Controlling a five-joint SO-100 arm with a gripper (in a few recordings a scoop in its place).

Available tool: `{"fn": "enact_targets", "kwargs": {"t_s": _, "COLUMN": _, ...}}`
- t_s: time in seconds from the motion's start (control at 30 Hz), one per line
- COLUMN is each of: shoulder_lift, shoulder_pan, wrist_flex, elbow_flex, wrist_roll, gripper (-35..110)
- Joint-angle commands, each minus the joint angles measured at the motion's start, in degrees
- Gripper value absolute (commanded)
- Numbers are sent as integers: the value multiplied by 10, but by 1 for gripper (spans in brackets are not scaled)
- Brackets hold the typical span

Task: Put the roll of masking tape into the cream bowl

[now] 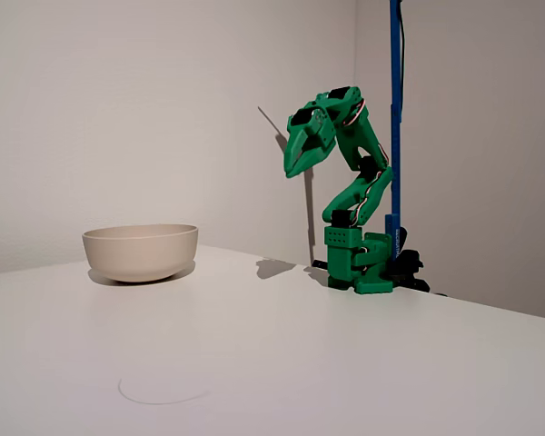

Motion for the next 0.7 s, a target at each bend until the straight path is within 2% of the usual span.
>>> {"fn": "enact_targets", "kwargs": {"t_s": 0.0, "shoulder_lift": 47, "shoulder_pan": 8, "wrist_flex": -47, "elbow_flex": 68, "wrist_roll": -6, "gripper": -8}}
{"fn": "enact_targets", "kwargs": {"t_s": 0.67, "shoulder_lift": 271, "shoulder_pan": 9, "wrist_flex": -126, "elbow_flex": 386, "wrist_roll": -47, "gripper": -8}}
